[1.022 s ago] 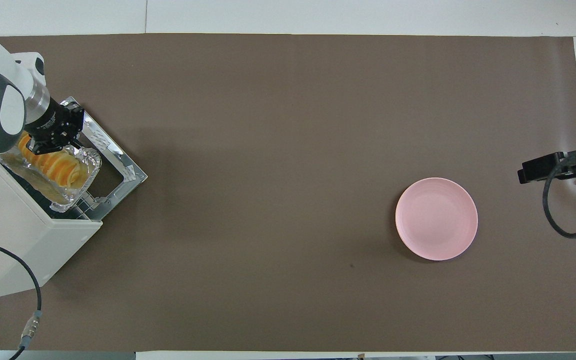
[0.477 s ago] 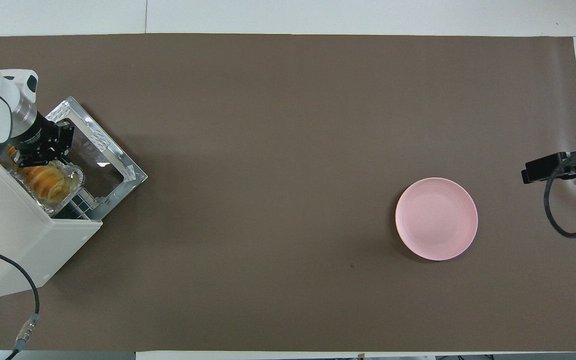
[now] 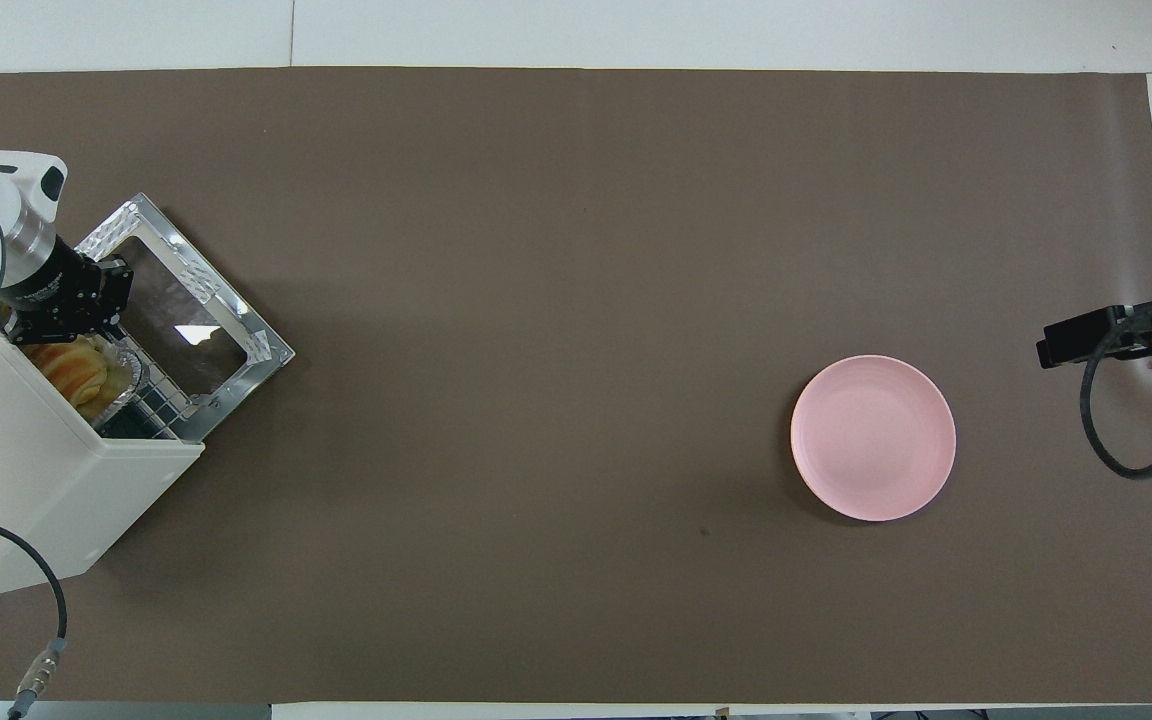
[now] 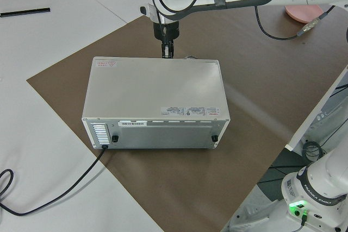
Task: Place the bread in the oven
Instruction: 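Push the tray deeper inside the oven with the left gripper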
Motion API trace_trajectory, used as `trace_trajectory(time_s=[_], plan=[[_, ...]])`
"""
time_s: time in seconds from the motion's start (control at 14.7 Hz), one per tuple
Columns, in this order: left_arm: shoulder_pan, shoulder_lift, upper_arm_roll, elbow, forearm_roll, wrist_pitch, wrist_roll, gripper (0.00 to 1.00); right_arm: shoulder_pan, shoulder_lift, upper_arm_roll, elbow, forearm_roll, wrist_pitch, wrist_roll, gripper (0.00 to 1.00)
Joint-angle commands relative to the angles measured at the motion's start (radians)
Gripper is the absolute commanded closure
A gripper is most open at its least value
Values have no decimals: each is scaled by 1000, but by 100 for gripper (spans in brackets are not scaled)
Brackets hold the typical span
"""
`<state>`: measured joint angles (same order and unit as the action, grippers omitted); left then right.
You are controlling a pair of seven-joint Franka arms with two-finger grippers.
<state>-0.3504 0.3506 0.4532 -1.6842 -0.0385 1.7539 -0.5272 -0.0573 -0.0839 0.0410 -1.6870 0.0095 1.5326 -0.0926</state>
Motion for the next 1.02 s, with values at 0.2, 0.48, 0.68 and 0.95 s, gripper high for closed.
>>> trace_trajectory(time_s=[0.2, 0.48, 0.68, 0.95], plan=[[53, -25, 12, -38, 23, 47, 77, 92, -9, -20, 7, -19, -13, 1, -7, 0], [65, -21, 12, -29, 23, 67, 122, 32, -9, -20, 5, -19, -13, 1, -7, 0], [65, -16, 12, -23, 23, 99, 124, 0, -9, -20, 5, -19, -11, 1, -7, 0], [47, -9, 10, -20, 23, 189, 124, 0, -9, -20, 5, -19, -11, 1, -7, 0]])
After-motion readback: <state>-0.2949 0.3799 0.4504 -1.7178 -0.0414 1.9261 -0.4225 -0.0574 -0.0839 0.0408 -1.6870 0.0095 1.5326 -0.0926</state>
